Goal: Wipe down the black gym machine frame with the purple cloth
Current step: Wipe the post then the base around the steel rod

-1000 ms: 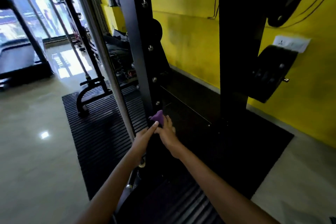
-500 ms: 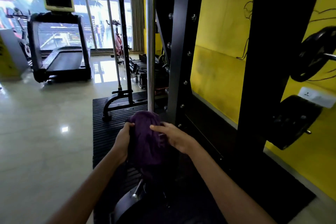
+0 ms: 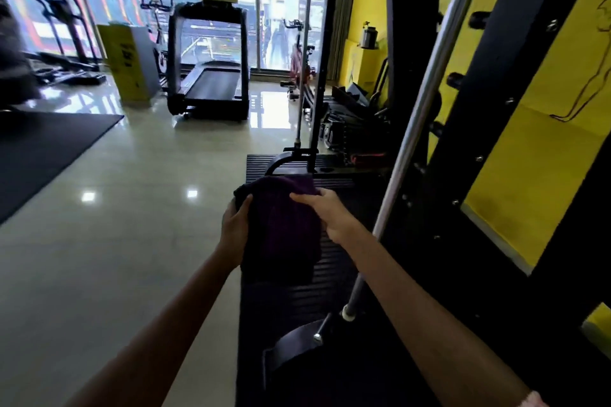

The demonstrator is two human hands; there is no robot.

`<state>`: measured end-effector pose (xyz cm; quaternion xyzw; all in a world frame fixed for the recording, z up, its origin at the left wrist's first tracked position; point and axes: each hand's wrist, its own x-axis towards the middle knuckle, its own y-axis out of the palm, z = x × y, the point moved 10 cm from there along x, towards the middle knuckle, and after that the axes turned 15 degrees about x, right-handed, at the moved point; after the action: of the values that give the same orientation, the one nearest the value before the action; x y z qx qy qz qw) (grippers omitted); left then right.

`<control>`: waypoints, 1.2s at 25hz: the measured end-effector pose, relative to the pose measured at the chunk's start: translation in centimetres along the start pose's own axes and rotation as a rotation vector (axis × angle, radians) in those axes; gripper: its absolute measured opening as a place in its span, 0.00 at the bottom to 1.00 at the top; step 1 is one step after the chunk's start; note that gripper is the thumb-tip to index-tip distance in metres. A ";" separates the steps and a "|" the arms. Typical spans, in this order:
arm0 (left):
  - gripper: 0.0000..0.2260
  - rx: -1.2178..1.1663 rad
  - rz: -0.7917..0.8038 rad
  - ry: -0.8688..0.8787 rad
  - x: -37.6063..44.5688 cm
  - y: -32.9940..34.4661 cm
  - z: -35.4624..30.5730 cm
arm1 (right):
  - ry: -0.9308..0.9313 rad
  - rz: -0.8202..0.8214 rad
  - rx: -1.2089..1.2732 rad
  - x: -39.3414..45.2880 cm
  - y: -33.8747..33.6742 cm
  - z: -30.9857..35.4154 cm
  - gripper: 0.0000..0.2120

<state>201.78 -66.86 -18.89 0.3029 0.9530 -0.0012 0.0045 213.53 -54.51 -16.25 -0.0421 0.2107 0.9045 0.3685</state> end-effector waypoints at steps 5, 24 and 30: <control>0.09 0.062 -0.173 0.018 5.6 -14.2 0.6 | 0.051 0.122 -0.061 6.3 13.2 -5.7 0.15; 0.11 0.185 -0.062 0.037 34.3 -20.0 1.7 | 0.031 0.050 0.117 33.5 22.0 -6.2 0.05; 0.14 0.181 0.018 0.030 45.9 -15.9 1.9 | 0.002 0.005 0.144 43.0 20.6 -1.6 0.04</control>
<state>155.13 -53.36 -21.24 0.3105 0.9462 -0.0828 -0.0371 168.11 -40.42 -20.44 -0.0160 0.2758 0.8877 0.3682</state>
